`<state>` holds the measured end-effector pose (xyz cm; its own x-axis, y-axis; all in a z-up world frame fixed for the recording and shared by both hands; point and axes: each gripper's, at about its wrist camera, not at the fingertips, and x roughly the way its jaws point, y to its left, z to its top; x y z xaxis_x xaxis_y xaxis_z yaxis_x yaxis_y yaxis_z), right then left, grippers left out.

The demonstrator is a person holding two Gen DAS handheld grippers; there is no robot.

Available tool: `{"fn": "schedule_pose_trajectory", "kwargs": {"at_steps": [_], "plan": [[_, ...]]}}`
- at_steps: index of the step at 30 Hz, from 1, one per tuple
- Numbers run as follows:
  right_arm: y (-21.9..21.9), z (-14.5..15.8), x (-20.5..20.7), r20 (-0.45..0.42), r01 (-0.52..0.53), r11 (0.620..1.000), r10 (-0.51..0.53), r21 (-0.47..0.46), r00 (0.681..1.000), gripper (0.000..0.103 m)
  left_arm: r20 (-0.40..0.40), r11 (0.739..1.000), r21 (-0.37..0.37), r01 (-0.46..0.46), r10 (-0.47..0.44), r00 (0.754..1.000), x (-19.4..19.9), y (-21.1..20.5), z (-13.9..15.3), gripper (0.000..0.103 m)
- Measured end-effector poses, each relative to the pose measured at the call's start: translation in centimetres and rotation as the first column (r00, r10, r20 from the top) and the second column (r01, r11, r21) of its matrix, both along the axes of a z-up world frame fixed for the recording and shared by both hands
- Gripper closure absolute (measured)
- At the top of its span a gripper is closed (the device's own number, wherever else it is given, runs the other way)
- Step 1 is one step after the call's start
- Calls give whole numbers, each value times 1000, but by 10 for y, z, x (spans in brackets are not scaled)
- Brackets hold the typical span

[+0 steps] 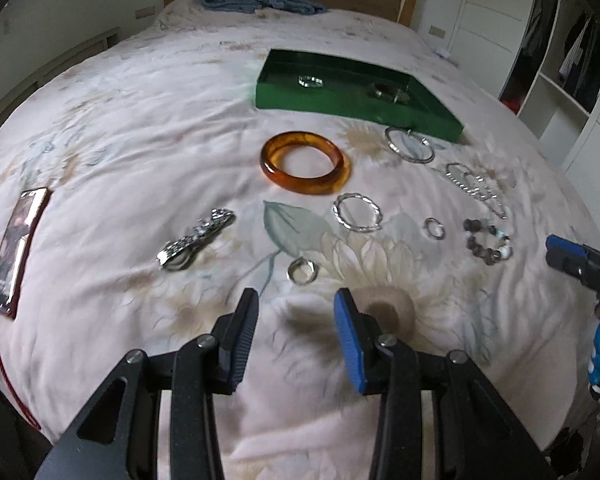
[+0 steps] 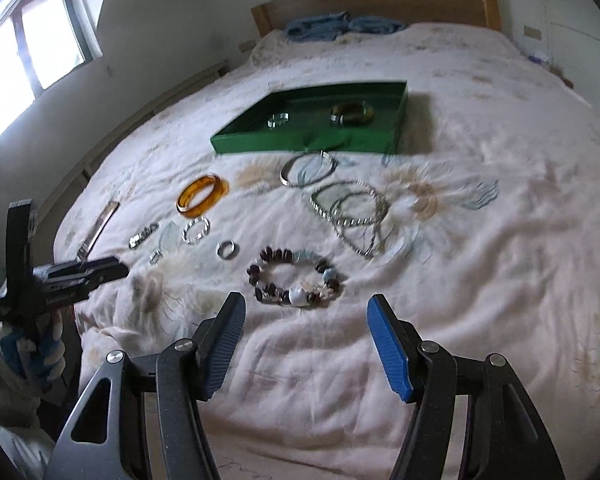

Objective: Organize jewelry
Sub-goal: 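Grasp the small silver ring with the left gripper while the right grasps the beaded bracelet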

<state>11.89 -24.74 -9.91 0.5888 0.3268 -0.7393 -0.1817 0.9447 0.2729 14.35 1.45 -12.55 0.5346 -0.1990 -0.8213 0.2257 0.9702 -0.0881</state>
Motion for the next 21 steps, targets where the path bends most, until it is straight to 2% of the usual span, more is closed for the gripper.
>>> {"fn": "schedule_pose_trajectory", "kwargs": {"at_steps": [4,9,11,16,18,20,21], "plan": [[8,-16,13,-42,-31,1000,30,-5,999,38,-34,1000,-1,-6,6,999,18,-3,-14,66],[22,-32,35,-71,-64,997,61,-41,996,30,-49,1000,5,-2,2,999,28,-4,-24,66],[26,-39,45,-80,-64,997,59,-54,995,24,-49,1000,10,6,-5,999,30,-6,-26,66],[42,-46,57,-83,-102,991,95,-83,992,23,-43,1000,19,19,-18,999,32,-10,-31,66],[47,-48,59,-82,-106,989,98,-103,992,28,-42,1000,22,20,-19,999,33,-11,-32,67],[46,-50,62,-85,-97,989,88,-114,993,48,-40,999,24,27,-26,999,34,-12,-33,72],[45,-50,63,-86,-88,990,79,-112,993,54,-40,999,24,32,-31,999,34,-14,-33,78]]}}
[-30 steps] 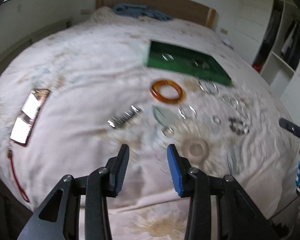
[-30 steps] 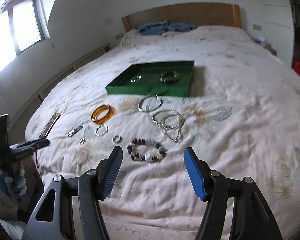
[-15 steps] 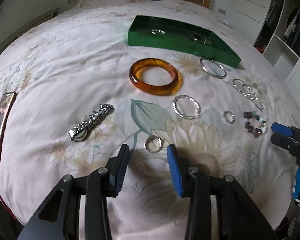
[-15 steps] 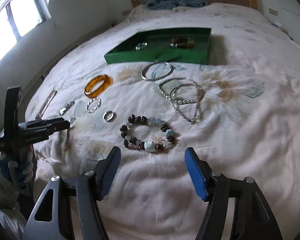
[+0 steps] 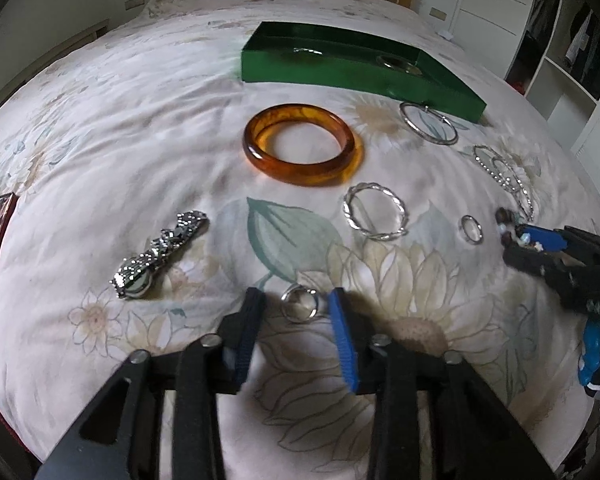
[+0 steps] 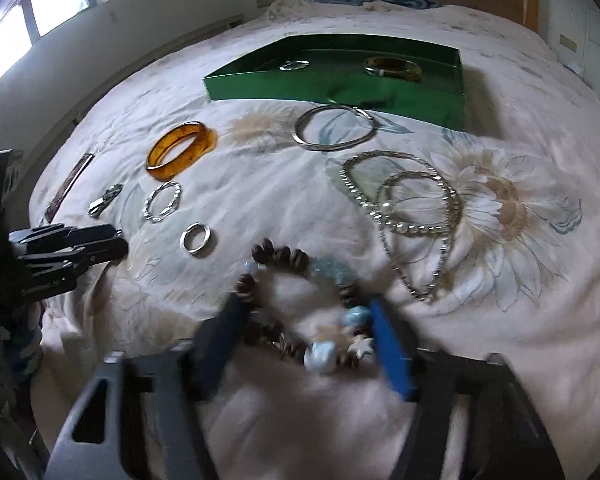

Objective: Organize jewelry
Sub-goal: 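Grasp the small silver ring with the left gripper while the right grasps the beaded bracelet, then carry the ring and bracelet into the green tray and open both grippers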

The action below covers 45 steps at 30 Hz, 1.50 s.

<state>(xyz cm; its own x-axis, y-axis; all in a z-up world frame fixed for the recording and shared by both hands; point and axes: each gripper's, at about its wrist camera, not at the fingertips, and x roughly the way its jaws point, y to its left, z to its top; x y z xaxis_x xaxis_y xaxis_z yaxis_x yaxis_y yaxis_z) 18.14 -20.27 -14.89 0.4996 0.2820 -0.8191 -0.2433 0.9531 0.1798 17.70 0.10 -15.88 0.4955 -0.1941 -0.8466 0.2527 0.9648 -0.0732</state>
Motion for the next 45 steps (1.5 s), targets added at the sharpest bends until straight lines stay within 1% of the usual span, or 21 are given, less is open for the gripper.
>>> {"fn": "schedule_pose_trajectory", "kwargs": {"at_steps": [1,2,5,7,10,13,14,18,20,22,24,27,28,29,31,33,36,38,41,43,45], "plan": [[-2,0,1,-2,8,1000,-8,3,1000,68,1,1000,3,4,-4,1000,0,-2,0,84],[-5,0,0,-6,16,1000,-16,11,1000,79,2,1000,7,7,-7,1000,-1,-3,-1,86],[-13,-1,-1,-15,27,999,-26,40,1000,85,17,1000,14,3,-4,1000,-3,-4,0,86],[-17,2,-5,-7,41,997,-41,61,999,92,24,1000,7,-1,1,1000,-5,-3,2,86],[-20,10,-11,18,53,995,-54,79,998,92,41,1000,-16,-10,11,999,-8,1,12,86],[-23,27,-15,64,64,993,-70,97,995,92,70,999,-50,-15,18,997,-5,4,28,86],[-24,31,-15,76,68,993,-76,100,994,92,78,998,-60,-15,20,997,-2,4,34,86],[-31,66,0,147,91,988,-109,124,983,92,131,995,-100,-14,27,991,24,2,65,86],[-34,82,14,178,98,987,-120,125,977,92,151,992,-125,-8,27,988,45,-1,80,86],[-34,103,38,214,109,985,-136,133,967,92,167,991,-133,-7,30,985,64,-6,91,86],[-36,116,61,235,118,981,-153,154,960,92,178,990,-144,-9,35,983,92,-13,102,86],[-35,132,101,250,125,970,-176,207,952,92,169,987,-161,-18,46,985,129,-22,108,86],[-34,136,118,250,123,966,-180,227,951,92,169,987,-157,-27,54,984,145,-26,108,86],[-32,137,126,249,120,964,-180,237,952,92,167,988,-150,-34,60,984,157,-28,108,86],[-22,135,157,235,109,958,-174,265,956,92,154,989,-137,-52,73,985,181,-32,102,86],[-15,127,177,215,103,953,-168,285,962,92,133,989,-128,-71,89,987,203,-35,91,86],[-1,102,204,169,95,952,-149,293,974,92,92,990,-97,-101,110,990,230,-38,67,86],[8,79,217,126,102,957,-141,270,982,92,58,990,-71,-121,125,990,243,-39,48,86],[10,50,232,77,127,967,-147,220,986,92,42,990,-27,-136,137,990,253,-40,29,86],[6,37,236,56,156,971,-169,179,984,92,43,990,-17,-138,139,989,256,-39,23,86],[2,28,239,44,176,972,-185,156,982,92,58,991,-1,-132,132,990,257,-42,22,86]]}}
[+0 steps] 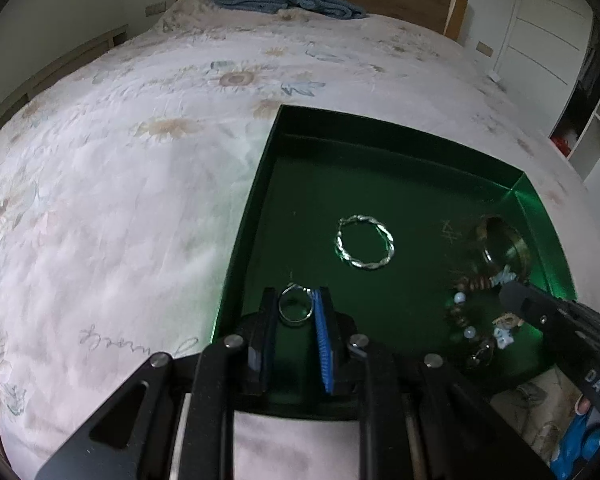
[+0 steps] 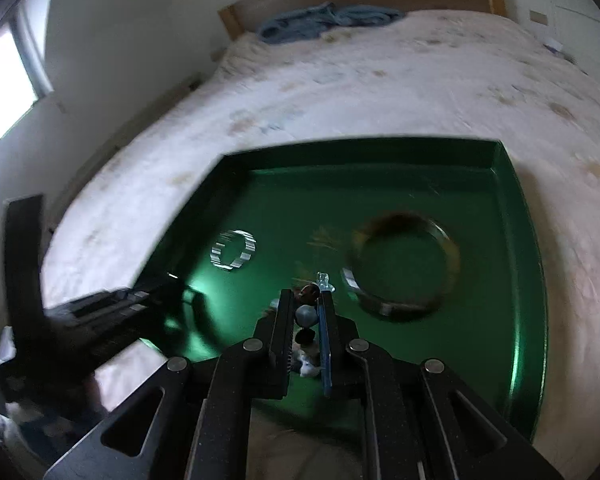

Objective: Organize jewelry
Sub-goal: 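Carry the ring and bracelet into the green tray and open both grippers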

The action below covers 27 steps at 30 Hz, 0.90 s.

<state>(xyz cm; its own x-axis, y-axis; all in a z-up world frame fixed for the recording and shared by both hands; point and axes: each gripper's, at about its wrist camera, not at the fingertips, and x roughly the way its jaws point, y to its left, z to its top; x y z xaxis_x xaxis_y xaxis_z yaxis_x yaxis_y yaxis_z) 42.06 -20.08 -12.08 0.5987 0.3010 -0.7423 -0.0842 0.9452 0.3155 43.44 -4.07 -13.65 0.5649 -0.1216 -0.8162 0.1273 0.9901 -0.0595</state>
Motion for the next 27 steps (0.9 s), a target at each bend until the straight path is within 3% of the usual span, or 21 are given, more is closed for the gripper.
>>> {"fn": "schedule_pose_trajectory", "kwargs": {"at_steps": [6,8,10,16,19,27], "plan": [[-6,-12,-2,-20,24,999,-25,-45,999,89,1,1000,7,-4,4,1000,2,-2,-1,85],[-6,-11,-5,-17,27,998,-28,-58,999,70,-2,1000,-4,-5,5,1000,3,-2,0,84],[-5,-5,-8,-7,32,996,-33,-77,999,58,-13,1000,-19,-6,6,1000,3,0,3,79],[-10,29,-36,64,56,992,-49,-112,997,55,33,999,-41,12,-11,999,-17,3,37,74],[-12,52,-55,103,70,992,-60,-103,993,48,58,998,-60,11,-8,998,-34,7,58,73],[-17,109,-139,190,74,993,-56,-89,980,43,190,995,-99,14,5,982,-113,27,118,72]]}}
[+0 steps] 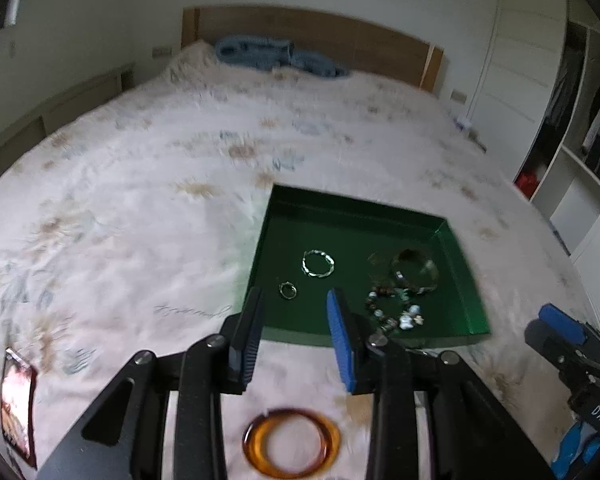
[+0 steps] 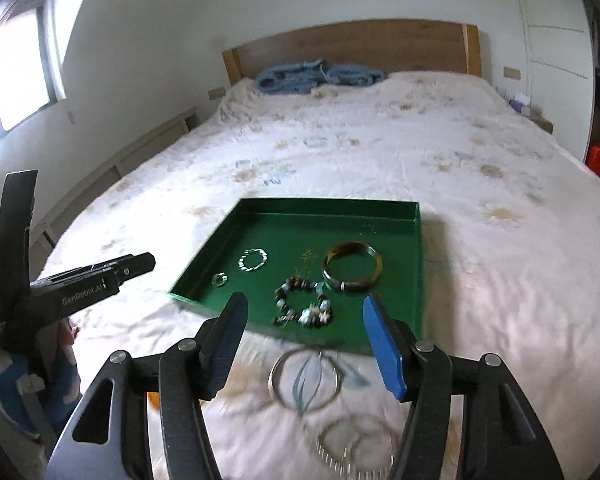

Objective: Organize jewelry
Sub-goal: 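Carry the ring and bracelet into the green tray and open both grippers, then move both grippers back over the remaining jewelry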

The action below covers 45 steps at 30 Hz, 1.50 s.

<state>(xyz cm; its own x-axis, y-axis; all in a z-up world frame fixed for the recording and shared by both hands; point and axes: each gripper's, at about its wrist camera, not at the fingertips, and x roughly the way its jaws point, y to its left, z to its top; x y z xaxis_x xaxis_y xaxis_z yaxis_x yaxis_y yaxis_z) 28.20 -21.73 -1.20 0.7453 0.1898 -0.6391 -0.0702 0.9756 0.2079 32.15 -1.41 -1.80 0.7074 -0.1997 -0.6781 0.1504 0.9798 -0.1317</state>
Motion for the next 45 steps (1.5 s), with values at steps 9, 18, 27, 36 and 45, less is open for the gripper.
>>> {"fn": "schedule_pose_trajectory", "kwargs": {"at_steps": [9,18,27,36,45], "plan": [[-16,32,-92,57,48,998,-50,39,997,41,66,1000,11,27,-28,997,-81,7,28,72],[-40,39,-155,72,123,992,-125,39,990,40,56,999,10,51,-52,997,-132,13,20,72],[-68,31,-185,63,203,977,-207,58,976,40,55,1000,16,25,-26,998,-156,46,9,72],[-80,11,-193,38,240,970,-242,44,970,40,58,996,9,-91,90,994,-179,115,-10,72],[-84,-20,-178,-11,223,974,-222,35,975,40,29,987,35,-156,155,987,-192,163,-33,72]]}}
